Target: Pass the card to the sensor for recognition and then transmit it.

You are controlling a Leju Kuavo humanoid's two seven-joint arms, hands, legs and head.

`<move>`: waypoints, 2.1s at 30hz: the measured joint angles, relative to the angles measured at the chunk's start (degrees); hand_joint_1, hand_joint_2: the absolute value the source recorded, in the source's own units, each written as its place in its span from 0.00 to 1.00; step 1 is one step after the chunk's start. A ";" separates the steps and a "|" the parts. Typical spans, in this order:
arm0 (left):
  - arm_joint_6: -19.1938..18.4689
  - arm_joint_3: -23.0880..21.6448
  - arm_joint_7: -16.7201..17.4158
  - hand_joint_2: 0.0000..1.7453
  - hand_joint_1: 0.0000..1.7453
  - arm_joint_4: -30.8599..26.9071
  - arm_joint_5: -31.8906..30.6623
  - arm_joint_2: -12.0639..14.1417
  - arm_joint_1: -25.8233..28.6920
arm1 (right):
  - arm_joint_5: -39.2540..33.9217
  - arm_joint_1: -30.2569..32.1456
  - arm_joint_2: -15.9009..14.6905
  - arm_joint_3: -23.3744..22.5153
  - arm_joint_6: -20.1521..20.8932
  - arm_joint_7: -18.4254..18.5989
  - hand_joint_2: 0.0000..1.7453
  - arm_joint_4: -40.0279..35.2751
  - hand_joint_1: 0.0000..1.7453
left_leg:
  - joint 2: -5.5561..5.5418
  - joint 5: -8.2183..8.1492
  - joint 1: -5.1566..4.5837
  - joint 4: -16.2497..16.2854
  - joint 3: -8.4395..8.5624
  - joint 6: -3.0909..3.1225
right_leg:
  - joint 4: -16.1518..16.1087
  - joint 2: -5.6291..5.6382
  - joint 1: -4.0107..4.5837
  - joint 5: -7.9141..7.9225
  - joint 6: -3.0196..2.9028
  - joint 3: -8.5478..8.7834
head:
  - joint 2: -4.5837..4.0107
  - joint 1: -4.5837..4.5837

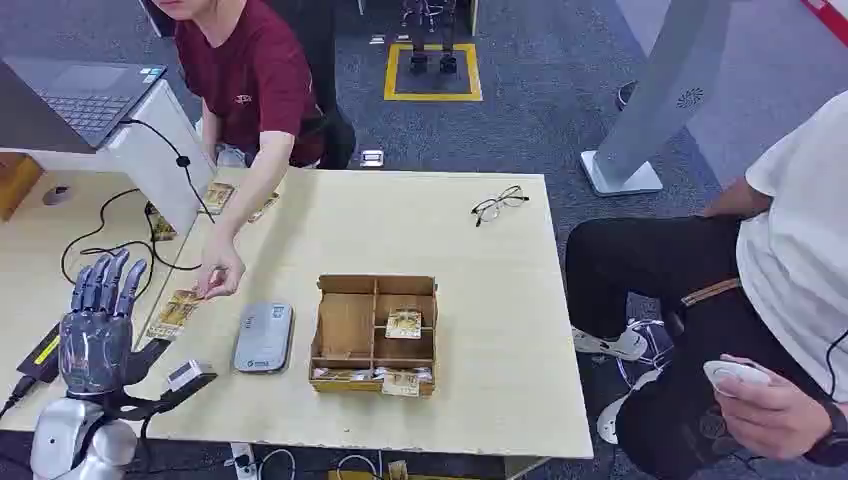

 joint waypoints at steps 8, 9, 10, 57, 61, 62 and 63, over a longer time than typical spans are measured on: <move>0.00 -0.44 -1.18 1.00 1.00 -0.02 5.73 0.02 0.03 | 0.02 0.01 0.00 0.00 -0.11 -0.26 1.00 0.00 0.00 | 0.00 0.00 0.00 0.00 0.00 0.00 | 0.00 0.00 0.00 0.00 0.00 0.00 | 0.00 0.00; 0.00 -0.77 -1.20 1.00 1.00 -0.02 7.33 0.04 0.03 | 0.04 0.01 0.00 -0.02 -0.15 -0.26 1.00 0.00 0.00 | 0.00 0.00 0.00 0.00 0.00 0.00 | 0.00 0.00 0.00 0.00 0.00 0.01 | 0.00 0.00; 0.00 -1.03 -1.20 1.00 1.00 -0.02 8.48 0.04 0.04 | 0.07 0.01 0.00 0.00 -0.17 -0.28 1.00 0.00 0.00 | 0.00 0.00 0.00 0.00 -0.01 0.00 | 0.00 0.00 0.00 0.00 0.00 0.01 | 0.00 0.00; 0.07 9.03 -8.35 1.00 1.00 -0.04 -23.63 -2.87 4.81 | 1.05 0.00 0.20 -0.09 -0.15 -0.77 1.00 0.00 0.00 | -0.01 -0.01 0.00 0.00 -0.07 0.00 | 0.00 -0.01 0.00 -0.02 0.01 -0.01 | 0.00 0.00; 0.07 9.77 -7.10 1.00 1.00 0.02 -24.24 -4.48 4.83 | 1.05 -0.03 0.22 -0.09 -0.33 -0.83 1.00 0.00 0.00 | -0.01 -0.01 0.00 0.00 -0.06 0.00 | 0.00 -0.02 0.00 -0.01 0.01 0.00 | 0.00 0.00; 0.07 9.88 -6.80 1.00 1.00 0.20 -24.33 -4.85 4.81 | 1.07 -0.03 0.22 -0.09 -0.35 -0.83 1.00 0.00 0.00 | -0.01 -0.01 0.00 0.00 -0.05 0.00 | 0.00 -0.01 0.00 -0.01 0.01 0.00 | 0.00 -0.02; 0.07 10.03 -6.54 1.00 1.00 0.35 -24.44 -5.05 4.81 | 1.07 -0.03 0.22 -0.09 -0.39 -0.83 1.00 0.00 0.00 | 0.00 -0.01 0.00 0.00 -0.04 0.00 | 0.00 0.00 0.00 -0.01 0.01 0.00 | 0.00 -0.02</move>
